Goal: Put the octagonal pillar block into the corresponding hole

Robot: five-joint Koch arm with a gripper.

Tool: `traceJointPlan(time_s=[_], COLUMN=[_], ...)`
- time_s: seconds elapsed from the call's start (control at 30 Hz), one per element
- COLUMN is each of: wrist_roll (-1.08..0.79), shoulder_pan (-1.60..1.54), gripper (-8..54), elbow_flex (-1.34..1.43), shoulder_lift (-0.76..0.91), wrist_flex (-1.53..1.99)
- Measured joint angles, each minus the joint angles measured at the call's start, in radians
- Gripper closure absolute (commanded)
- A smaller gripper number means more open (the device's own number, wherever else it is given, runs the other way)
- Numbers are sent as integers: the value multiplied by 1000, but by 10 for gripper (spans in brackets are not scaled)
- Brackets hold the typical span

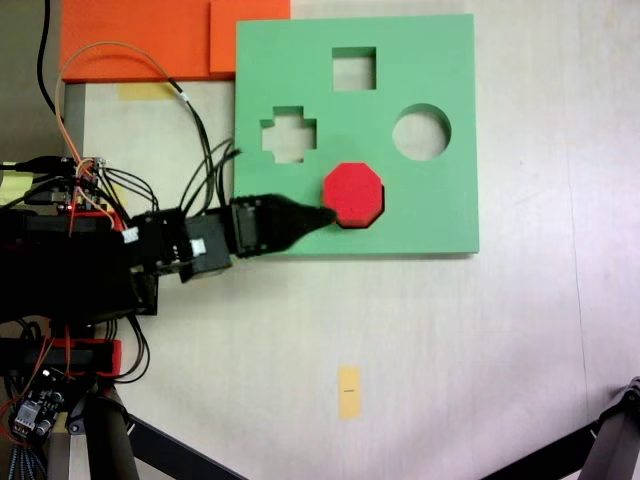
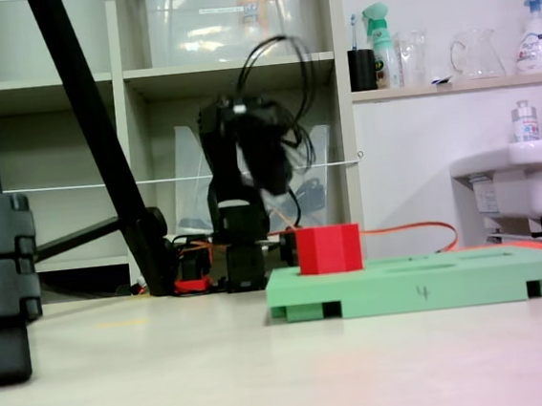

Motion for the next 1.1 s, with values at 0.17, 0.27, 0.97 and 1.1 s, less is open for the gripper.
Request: traceJointPlan(time_s=[0.17, 0.27, 0.97, 1.1], wrist_roll=[-71, -77, -71, -71], shoulder_pan=[141, 202, 229, 229], gripper=[69, 69, 114, 114], elbow_flex=[390, 520, 681, 681], shoulder_lift=[6, 6, 6, 6], wrist_flex=[-270, -291, -506, -506])
